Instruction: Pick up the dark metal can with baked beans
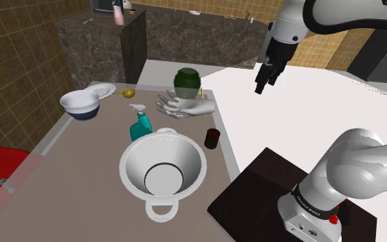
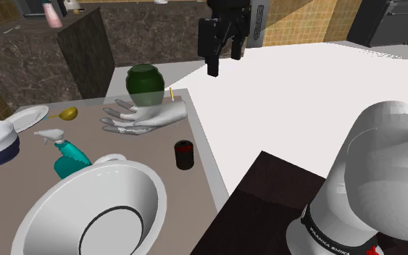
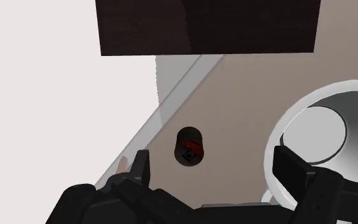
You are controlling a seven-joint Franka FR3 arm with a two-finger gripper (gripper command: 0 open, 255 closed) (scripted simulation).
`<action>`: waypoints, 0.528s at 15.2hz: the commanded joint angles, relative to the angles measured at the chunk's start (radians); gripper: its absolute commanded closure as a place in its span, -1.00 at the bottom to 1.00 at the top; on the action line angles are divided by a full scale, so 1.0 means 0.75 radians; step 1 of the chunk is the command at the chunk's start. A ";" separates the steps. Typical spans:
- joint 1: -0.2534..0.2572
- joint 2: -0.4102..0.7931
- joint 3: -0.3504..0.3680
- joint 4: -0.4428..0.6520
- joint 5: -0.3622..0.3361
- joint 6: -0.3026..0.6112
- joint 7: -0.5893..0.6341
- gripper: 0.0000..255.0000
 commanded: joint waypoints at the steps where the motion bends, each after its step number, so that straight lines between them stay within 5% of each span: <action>1: 0.000 0.000 0.000 0.000 0.000 0.000 0.000 -1.00; 8: 0.000 0.232 -0.049 -0.115 -0.008 0.333 -0.037 -1.00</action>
